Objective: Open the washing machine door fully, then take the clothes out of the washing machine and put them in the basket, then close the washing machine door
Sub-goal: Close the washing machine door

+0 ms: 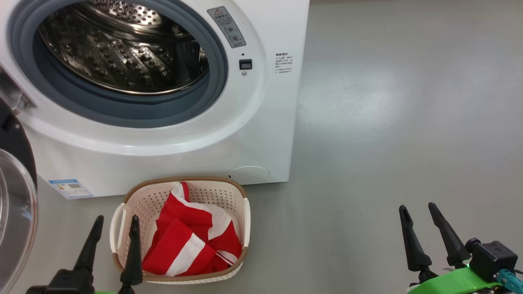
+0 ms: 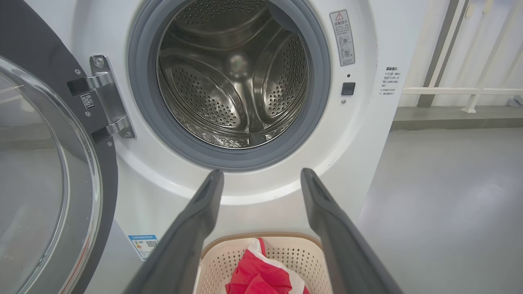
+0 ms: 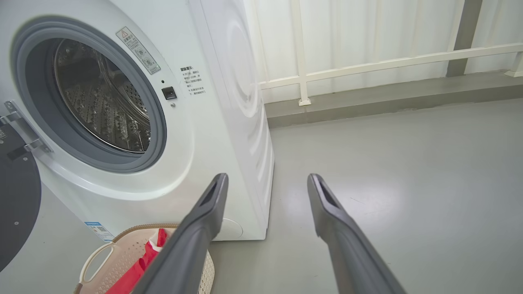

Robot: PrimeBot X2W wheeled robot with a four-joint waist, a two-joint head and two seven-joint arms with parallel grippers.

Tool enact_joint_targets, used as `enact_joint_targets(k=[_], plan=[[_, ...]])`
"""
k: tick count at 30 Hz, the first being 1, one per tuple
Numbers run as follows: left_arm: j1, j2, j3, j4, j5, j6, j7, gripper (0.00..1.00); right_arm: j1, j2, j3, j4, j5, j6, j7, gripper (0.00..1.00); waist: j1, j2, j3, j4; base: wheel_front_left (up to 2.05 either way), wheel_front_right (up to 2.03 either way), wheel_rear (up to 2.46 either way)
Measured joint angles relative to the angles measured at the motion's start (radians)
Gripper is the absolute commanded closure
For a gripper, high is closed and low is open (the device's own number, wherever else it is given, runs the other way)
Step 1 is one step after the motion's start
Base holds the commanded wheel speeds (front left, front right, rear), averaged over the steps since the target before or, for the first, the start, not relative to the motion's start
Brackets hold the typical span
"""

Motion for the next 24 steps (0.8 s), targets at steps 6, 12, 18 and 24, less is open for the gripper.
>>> enact_joint_targets(k=[6, 12, 18, 24], plan=[[0.000, 0.000, -0.001, -0.004, -0.011, 0.000, 0.000, 0.00, 0.000, 0.000, -0.001, 0.000, 0.000, 0.000, 0.000, 0.00, -0.0001, 0.0000, 0.001, 0.000, 0.00, 0.00, 0.00], [0.000, 0.000, -0.006, -0.004, -0.026, 0.000, 0.000, 0.00, 0.000, 0.001, -0.001, 0.000, 0.000, 0.000, 0.000, 0.00, 0.0000, 0.0000, -0.002, 0.009, 0.00, 0.00, 0.00], [0.000, 0.000, -0.016, 0.011, -0.047, 0.011, 0.000, 0.00, 0.000, -0.001, 0.003, 0.000, 0.000, 0.000, 0.000, 0.00, -0.0001, 0.0000, -0.003, 0.042, 0.00, 0.00, 0.00], [0.001, 0.000, -0.030, 0.027, -0.077, 0.027, 0.000, 0.00, 0.000, -0.012, 0.016, 0.001, 0.000, 0.000, 0.000, 0.00, 0.0000, 0.0000, -0.003, 0.102, 0.00, 0.00, 0.00]])
